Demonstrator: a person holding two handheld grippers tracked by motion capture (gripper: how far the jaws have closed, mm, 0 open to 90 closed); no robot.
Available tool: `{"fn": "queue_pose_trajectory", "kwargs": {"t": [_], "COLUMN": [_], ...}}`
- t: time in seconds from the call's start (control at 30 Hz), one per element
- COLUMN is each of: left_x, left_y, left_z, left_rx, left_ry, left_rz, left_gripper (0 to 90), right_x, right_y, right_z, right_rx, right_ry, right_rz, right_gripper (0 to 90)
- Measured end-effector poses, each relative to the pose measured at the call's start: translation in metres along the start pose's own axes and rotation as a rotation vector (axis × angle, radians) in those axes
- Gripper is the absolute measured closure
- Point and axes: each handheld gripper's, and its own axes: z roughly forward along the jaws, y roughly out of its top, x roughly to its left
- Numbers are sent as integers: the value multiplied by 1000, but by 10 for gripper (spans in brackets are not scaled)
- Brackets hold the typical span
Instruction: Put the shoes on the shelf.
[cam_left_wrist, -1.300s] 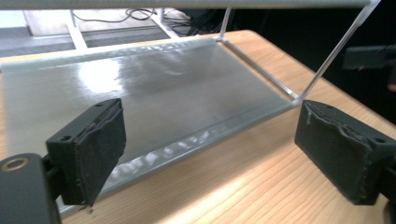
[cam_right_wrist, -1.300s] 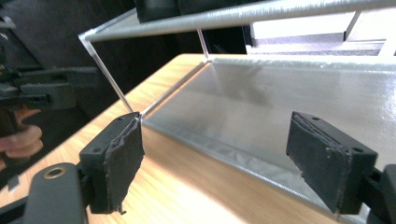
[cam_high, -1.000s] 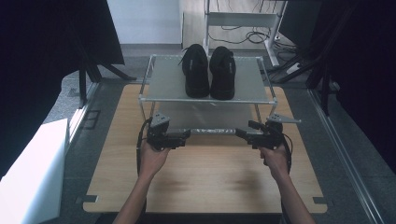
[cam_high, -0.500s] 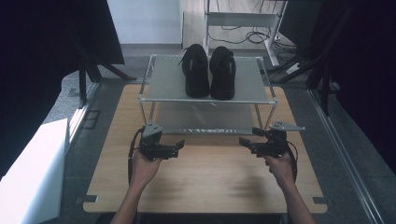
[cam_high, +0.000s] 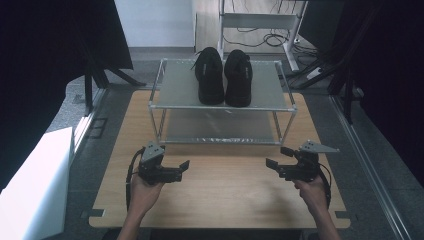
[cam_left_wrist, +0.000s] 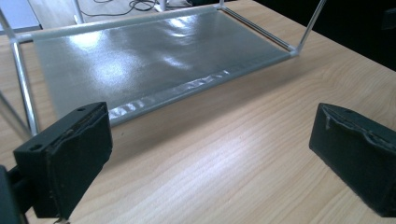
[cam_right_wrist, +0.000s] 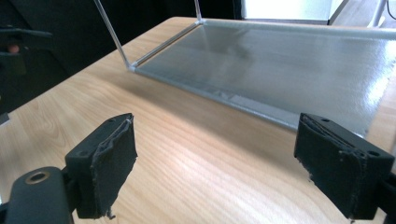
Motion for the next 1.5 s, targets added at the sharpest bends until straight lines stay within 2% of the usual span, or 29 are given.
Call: {"fn": "queue_pose_trajectory", "kwargs": {"t": [0.13, 0.23, 0.5, 0.7, 0.9, 1.13, 1.37, 1.5], "left_x": [-1, -2, -9, -15, -18, -24, -31, -34], "left_y": [-7, -13, -32, -46, -62, -74, -83, -85], "left_z": [-4, -6, 0, 8, 16, 29, 42, 46], "left_rx": [7, 6, 51, 89, 142, 208, 302, 319], "left_ry": [16, 15, 13, 11, 26, 40, 59, 65], "left_rz": [11, 3, 21, 36, 45, 87, 144, 159], "left_gripper": [0, 0, 0, 0, 0, 0, 0, 0], "right_x": [1, 2, 4, 3, 6, 8, 9, 9], "right_y": [-6, -11, -32, -48, -60, -72, -81, -85], "right_z": [-8, -12, -11, -5, 7, 18, 27, 31], "right_rx": [14, 18, 86, 138, 191, 252, 318, 357], "right_ry": [-8, -13, -56, -96, -105, -113, -116, -125], "right_rz": [-4, -7, -36, -54, -96, -142, -169, -179], "right_gripper": [103, 84, 32, 15, 6, 3, 2, 2]}}
